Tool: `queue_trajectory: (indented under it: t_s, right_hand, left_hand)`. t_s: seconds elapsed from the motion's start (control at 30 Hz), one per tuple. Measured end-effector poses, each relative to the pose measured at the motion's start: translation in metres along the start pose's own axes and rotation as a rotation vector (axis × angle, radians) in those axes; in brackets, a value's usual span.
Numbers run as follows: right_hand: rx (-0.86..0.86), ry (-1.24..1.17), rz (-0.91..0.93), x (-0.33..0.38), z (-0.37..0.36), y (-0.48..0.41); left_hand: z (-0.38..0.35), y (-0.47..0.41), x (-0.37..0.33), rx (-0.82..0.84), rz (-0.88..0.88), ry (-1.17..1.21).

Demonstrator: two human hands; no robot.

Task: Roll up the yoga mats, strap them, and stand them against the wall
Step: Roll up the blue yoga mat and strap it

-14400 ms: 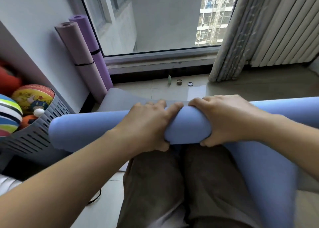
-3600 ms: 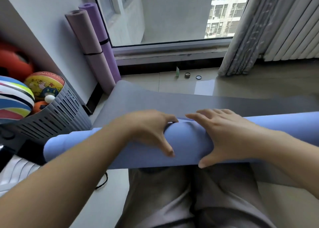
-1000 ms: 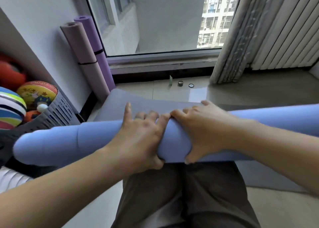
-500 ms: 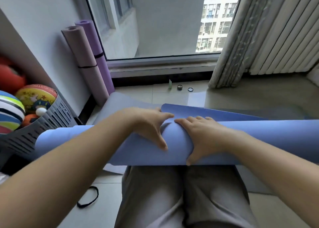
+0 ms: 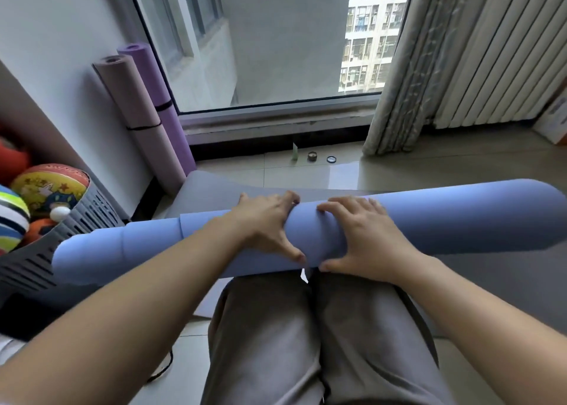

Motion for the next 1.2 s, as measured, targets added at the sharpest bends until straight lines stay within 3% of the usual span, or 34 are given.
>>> queue_trajectory:
  t_s: [0.13, 0.3, 0.4, 0.57, 0.7, 0.83, 0.9, 1.1, 1.2]
  right_hand:
    - [0.21, 0.234, -0.029, -0.008, 0.008, -0.011]
    - [0.2, 0.359, 0.027, 0.007, 0.041, -0.006]
    - [0.219, 0.42, 0.053, 0.029, 0.056, 0.018]
    - [0.413, 0.454, 0.092, 0.056, 0.035, 0.054]
    - [0.425, 0.35, 0.083, 0.055, 0.034, 0.061]
    - [0.36, 0.288, 0.101, 0.055, 0.04, 0.052]
    - [0.423, 0.254, 0.091, 0.05, 0.04, 0.036]
    - [0.626, -0.173, 0.022, 0.015, 0.045, -0.018]
    - [0.559, -0.25, -0.003, 0.007, 0.038, -0.027]
  left_hand:
    - [0.009, -0.003, -0.001, 0.01, -0.033, 0.009]
    - [0.017, 0.03, -0.017, -0.173, -0.015, -0.142]
    - [0.013, 0.062, -0.021, -0.191, -0.044, -0.154]
    - [-0.031, 0.088, -0.031, -0.004, -0.073, -0.093]
    - [-0.034, 0.088, -0.025, 0.028, -0.089, -0.008]
    - [-0.013, 0.071, -0.009, 0.263, -0.067, 0.219]
    - [-0.002, 0.063, -0.004, 0.303, -0.047, 0.246]
    - [-0.005, 0.069, -0.023, -0.129, -0.044, -0.09]
    - [-0.033, 0.071, -0.03, -0.149, 0.017, -0.268]
Point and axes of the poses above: each hand's wrist, its own y-axis away from the middle knuckle, its own z-axis out of the back of the hand, x = y × z, the point moved 2 cm from there along -y, towards the middle knuckle, and after that the axes turned 12 degrees about x, right-handed, at the moved point
